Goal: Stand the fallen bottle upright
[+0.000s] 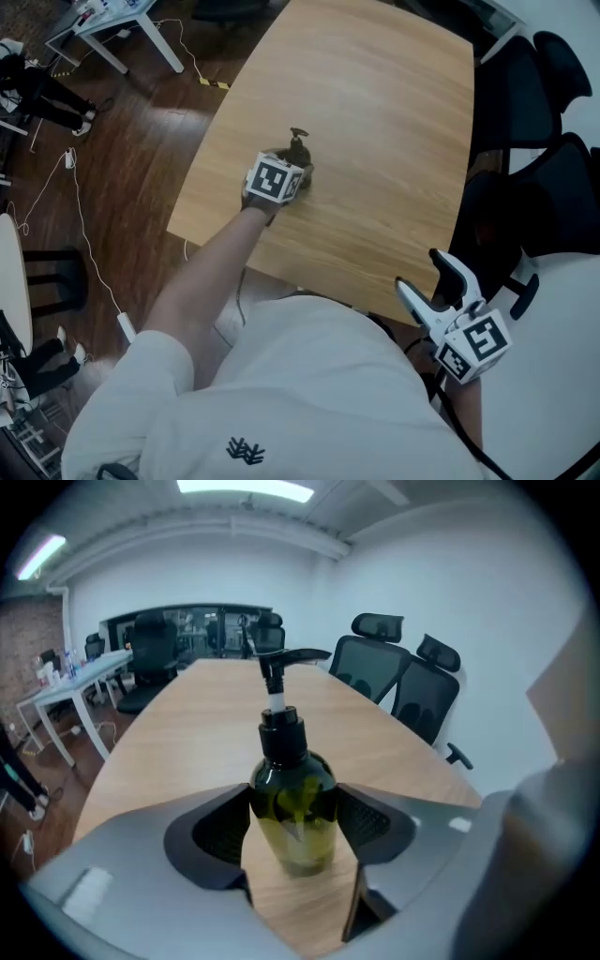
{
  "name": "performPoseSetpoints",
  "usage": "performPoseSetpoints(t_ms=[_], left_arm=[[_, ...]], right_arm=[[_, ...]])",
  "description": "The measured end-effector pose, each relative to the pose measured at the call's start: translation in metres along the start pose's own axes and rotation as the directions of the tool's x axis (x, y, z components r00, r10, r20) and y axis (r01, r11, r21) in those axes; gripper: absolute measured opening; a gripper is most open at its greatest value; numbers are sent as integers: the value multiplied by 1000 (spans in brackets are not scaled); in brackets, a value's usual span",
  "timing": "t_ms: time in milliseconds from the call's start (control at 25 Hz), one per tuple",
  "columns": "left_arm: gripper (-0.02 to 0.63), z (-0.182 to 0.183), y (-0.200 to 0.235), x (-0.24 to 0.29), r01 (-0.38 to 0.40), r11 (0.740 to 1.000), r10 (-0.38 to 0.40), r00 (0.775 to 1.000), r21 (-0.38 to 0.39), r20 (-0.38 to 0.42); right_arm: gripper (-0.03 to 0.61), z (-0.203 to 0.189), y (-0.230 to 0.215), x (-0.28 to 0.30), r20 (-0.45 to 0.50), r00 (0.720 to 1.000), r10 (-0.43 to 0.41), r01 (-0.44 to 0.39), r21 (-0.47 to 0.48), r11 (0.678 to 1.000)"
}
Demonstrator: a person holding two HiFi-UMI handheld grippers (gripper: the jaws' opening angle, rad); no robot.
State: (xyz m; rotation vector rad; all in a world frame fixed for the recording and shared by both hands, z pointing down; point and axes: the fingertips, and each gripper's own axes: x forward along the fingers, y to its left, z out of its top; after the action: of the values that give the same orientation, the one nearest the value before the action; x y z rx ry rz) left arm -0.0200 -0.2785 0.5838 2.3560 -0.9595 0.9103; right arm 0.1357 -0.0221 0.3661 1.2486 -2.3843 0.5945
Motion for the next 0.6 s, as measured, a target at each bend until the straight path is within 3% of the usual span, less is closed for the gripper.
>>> performPoseSetpoints(t_ms=[80,200,440,600], left_arm=[[287,7,-1,-3,-31,997,26,997,67,76],[285,1,-9,-4,-54,993,39,990,107,137],[288,-5,-22,4,-98,963,62,987,249,148],[289,-10,-23,3,-120,955,79,984,270,158]], right_arm=[[318,1,3,1,-13,1000,2,-2,-7,1000],[318,0,7,1,-26,1000,-3,2,-7,1000],[318,-3,10,-2,-33,999,-18,18,2,1000],[318,-6,12,-7,-27,999,-29,29,10,1000]])
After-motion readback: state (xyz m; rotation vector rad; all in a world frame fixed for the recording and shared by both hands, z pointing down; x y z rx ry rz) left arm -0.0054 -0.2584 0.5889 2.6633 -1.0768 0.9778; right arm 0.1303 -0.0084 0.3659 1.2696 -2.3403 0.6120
